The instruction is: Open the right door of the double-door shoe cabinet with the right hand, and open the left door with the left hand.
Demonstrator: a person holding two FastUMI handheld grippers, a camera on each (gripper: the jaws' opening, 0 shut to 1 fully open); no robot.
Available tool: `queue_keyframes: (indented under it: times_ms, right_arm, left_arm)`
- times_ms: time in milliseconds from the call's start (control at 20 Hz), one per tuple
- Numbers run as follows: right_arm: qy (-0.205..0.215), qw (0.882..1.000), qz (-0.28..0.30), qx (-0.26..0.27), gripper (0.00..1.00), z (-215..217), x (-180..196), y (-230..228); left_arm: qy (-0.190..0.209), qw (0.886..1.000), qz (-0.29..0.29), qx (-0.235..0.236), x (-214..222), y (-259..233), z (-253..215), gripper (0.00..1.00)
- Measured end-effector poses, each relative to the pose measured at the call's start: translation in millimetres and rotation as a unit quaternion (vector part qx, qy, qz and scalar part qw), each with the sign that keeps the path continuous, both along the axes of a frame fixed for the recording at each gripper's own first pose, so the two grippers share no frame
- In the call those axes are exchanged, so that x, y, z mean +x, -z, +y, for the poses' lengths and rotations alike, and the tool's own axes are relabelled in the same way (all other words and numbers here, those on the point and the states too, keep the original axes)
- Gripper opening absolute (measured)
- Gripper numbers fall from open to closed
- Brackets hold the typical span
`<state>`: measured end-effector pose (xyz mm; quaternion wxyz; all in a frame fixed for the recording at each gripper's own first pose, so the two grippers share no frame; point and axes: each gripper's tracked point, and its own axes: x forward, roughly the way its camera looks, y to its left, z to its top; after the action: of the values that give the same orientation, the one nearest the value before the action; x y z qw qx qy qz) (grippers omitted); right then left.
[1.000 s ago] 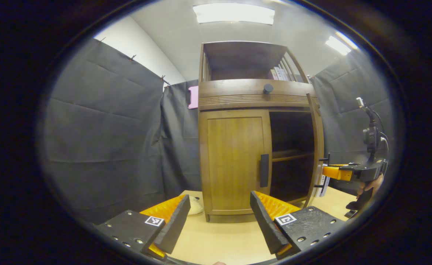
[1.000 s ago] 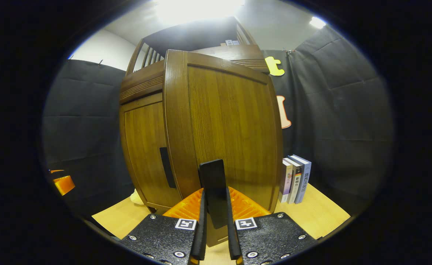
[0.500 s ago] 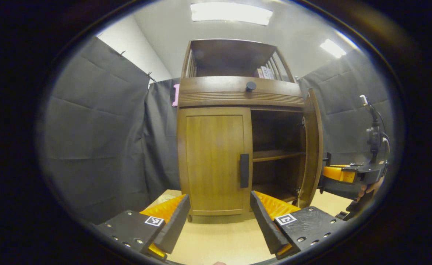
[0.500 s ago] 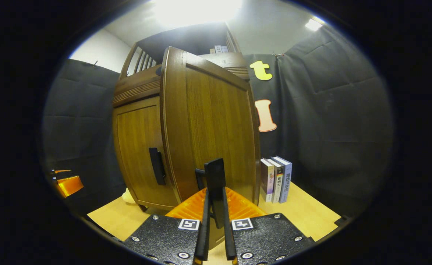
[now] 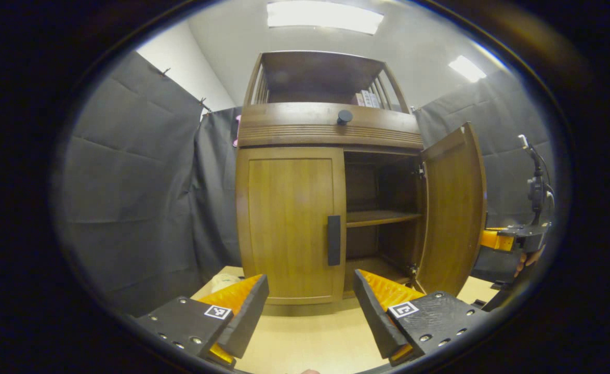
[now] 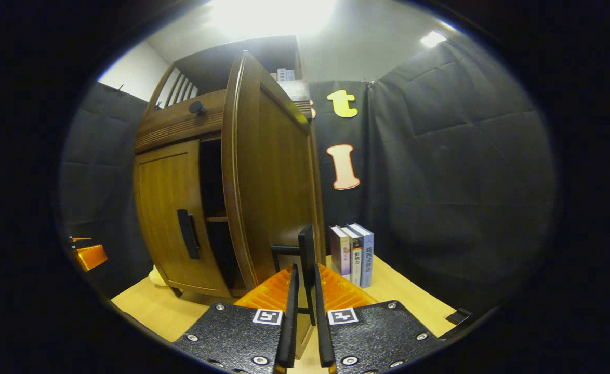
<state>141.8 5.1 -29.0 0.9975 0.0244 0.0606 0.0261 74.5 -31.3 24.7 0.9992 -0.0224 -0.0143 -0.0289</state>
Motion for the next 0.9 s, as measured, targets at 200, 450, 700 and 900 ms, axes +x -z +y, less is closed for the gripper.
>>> queue_keyframes:
  times_ms: [200, 450, 700, 900]
  right_arm:
    - [0.042, 0.999, 0.003, -0.003, 0.10, -36.3, 0.2, 5.3]
    - [0.079, 0.997, 0.001, -0.015, 0.10, -74.4, -9.9, 9.2]
    - [0.095, 0.995, -0.016, -0.003, 0.10, -93.7, -17.8, -7.3]
    - [0.093, 0.995, -0.017, -0.023, 0.12, -93.0, -34.7, -9.2]
  left_arm:
    - [0.015, 1.000, 0.001, -0.001, -1.0, -4.4, 0.2, 1.00]
    - [0.040, 0.999, 0.003, -0.001, 4.5, -5.7, -4.1, 0.86]
    - [0.049, 0.999, -0.009, -0.002, 9.6, -9.9, -6.2, 1.00]
    - [0.046, 0.999, -0.016, -0.002, 14.2, -13.2, -6.7, 0.93]
